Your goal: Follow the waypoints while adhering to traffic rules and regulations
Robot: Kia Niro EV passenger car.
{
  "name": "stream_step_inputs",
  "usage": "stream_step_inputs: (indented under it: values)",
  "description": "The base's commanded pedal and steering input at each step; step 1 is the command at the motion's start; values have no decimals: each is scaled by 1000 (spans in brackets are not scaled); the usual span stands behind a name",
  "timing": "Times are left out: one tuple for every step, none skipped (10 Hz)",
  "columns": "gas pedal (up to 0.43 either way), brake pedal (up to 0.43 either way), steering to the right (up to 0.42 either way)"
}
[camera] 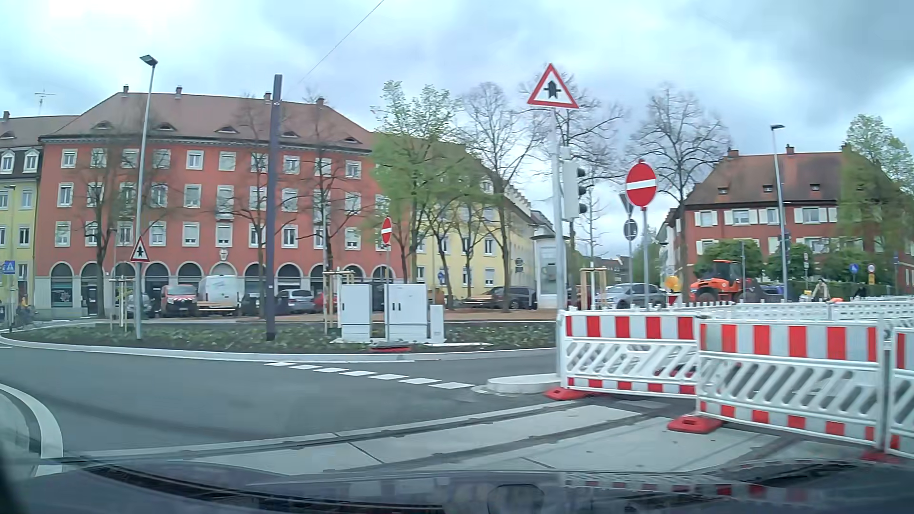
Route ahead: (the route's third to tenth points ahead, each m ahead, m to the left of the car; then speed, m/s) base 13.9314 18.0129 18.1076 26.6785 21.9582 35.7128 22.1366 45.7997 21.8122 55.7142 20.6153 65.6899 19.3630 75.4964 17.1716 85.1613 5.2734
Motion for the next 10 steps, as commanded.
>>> stream_step_inputs:
  values:
    - [118,0,-397]
    - [110,0,-395]
    - [110,0,-394]
    - [110,0,-395]
    - [110,0,-394]
    - [110,0,-394]
    - [110,0,-391]
    - [110,0,-388]
    - [98,0,-387]
    - [87,0,-384]
